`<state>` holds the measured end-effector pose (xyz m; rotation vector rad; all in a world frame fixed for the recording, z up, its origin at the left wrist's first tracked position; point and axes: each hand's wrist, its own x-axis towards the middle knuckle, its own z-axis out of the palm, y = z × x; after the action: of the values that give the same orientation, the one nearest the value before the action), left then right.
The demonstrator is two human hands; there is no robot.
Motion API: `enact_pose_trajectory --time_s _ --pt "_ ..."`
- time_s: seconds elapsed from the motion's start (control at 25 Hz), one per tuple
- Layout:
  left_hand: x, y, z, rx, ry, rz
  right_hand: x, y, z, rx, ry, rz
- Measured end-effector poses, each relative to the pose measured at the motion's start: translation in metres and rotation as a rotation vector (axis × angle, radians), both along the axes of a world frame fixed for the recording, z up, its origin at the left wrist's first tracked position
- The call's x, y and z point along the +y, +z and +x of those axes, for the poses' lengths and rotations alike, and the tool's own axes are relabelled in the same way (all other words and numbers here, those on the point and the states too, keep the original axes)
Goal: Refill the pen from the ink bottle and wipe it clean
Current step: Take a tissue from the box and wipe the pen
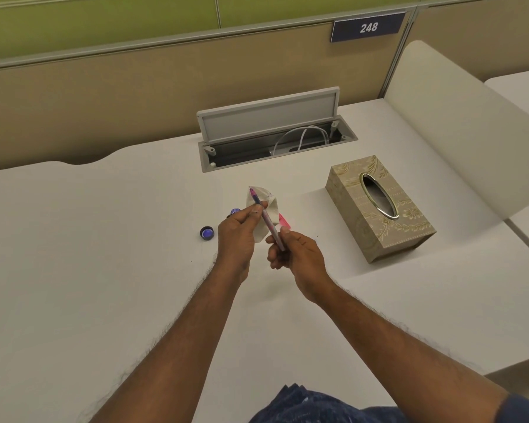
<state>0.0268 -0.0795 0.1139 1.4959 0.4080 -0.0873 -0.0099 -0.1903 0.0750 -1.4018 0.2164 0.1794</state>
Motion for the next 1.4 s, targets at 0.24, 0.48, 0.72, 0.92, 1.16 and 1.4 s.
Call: enact_pose_trajectory --time_s 0.24,0.48,0.72,0.92,1.16,1.4 --pt "0.001 -0.004 0.000 -0.005 0.002 -0.014 0.000 -0.002 0.002 -0.084 -0.038 -0.059" --pt "0.003 -0.007 0.001 -0.007 -0.003 -0.029 -0.001 0.000 0.000 -0.047 0.030 -0.040" --pt "0.002 -0.011 0.002 -0.006 0.012 -0.044 0.003 -0.003 0.001 -0.126 -0.074 -0.131" --pt "0.003 -0.012 0.001 -0.013 0.009 -0.036 0.001 -0.006 0.003 -0.105 -0.058 -0.093" --pt "0.002 -0.010 -0.001 -0.002 0.025 -0.030 0.002 -0.008 0.003 -0.084 0.002 -0.108" --pt "0.007 -0.016 0.000 -0.021 0.003 -0.014 0.001 -0.004 0.005 -0.138 -0.012 -0.119"
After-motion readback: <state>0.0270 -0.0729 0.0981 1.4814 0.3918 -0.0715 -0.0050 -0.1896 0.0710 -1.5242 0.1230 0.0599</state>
